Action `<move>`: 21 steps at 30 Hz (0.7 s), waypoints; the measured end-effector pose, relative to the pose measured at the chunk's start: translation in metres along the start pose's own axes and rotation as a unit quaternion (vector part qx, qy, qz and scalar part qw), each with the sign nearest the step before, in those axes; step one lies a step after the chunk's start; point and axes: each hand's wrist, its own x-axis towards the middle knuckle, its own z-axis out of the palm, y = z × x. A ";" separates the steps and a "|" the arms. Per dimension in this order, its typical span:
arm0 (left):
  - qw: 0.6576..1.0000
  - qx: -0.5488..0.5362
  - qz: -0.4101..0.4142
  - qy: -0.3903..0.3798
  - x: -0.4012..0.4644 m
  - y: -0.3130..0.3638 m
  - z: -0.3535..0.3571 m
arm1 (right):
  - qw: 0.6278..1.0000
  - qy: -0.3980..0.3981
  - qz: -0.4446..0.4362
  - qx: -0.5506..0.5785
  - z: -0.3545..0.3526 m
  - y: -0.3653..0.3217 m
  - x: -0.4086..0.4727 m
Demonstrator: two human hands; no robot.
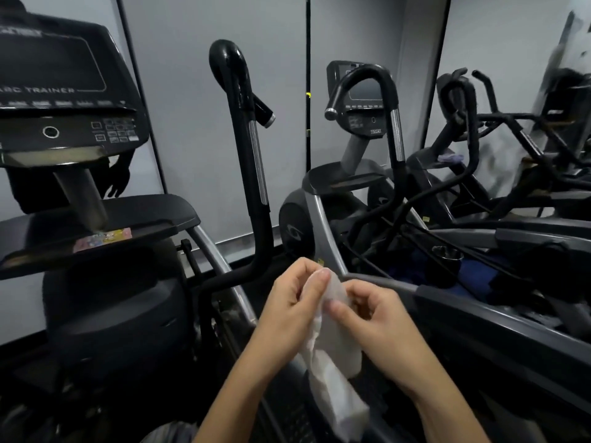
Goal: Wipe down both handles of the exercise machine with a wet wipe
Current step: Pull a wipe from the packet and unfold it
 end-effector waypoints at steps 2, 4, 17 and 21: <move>0.999 -0.023 -0.037 0.000 0.001 -0.002 -0.001 | 1.000 0.013 0.016 0.012 -0.005 0.003 0.003; 0.998 -0.011 -0.060 -0.034 0.001 -0.003 -0.004 | 0.995 0.000 0.041 0.095 -0.009 0.002 0.006; 0.992 0.002 -0.089 0.091 0.013 -0.014 -0.032 | 0.993 0.094 -0.001 0.076 -0.024 0.020 0.060; 0.988 0.052 -0.033 0.143 0.031 -0.016 -0.038 | 0.971 0.220 -0.037 -0.082 -0.003 0.033 0.071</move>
